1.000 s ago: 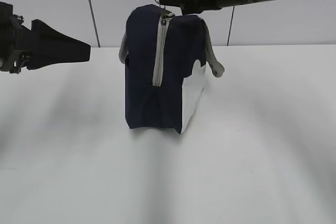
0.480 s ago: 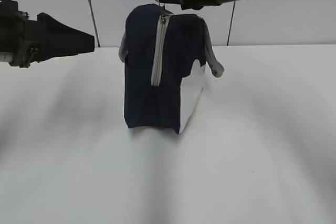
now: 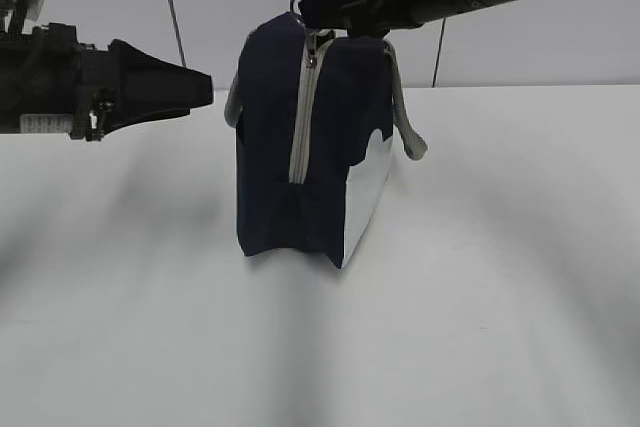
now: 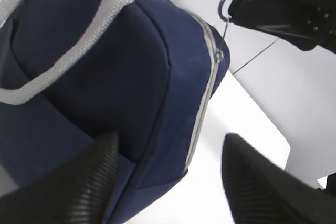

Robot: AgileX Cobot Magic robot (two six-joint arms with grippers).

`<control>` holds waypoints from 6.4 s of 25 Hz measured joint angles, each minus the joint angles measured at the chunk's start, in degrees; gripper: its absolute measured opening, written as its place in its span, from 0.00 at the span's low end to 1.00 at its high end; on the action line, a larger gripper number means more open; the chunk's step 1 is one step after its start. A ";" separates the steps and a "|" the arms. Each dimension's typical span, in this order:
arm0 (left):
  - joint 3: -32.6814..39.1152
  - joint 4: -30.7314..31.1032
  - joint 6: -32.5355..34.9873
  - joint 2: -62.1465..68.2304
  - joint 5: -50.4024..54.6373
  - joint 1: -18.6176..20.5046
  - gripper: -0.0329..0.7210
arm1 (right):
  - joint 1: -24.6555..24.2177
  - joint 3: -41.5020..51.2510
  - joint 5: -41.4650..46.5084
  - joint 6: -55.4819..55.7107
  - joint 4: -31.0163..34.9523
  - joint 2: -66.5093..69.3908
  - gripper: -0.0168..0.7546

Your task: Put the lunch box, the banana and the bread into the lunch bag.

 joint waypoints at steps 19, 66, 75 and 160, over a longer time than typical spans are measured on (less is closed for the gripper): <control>-6.63 -5.01 5.55 11.20 -0.56 -5.40 0.65 | 0.00 0.00 -0.21 0.14 0.00 0.00 0.00; -8.57 -3.94 4.63 12.28 -1.79 -6.81 0.05 | 0.00 -0.12 -0.17 0.38 6.72 0.26 0.00; -8.65 -1.08 3.15 12.28 -1.87 -6.81 0.05 | 0.00 -1.74 7.21 0.29 7.35 0.63 0.00; -14.87 -0.77 -2.22 10.56 -0.69 -6.51 0.61 | -11.67 -57.64 -18.42 27.71 0.09 45.56 0.00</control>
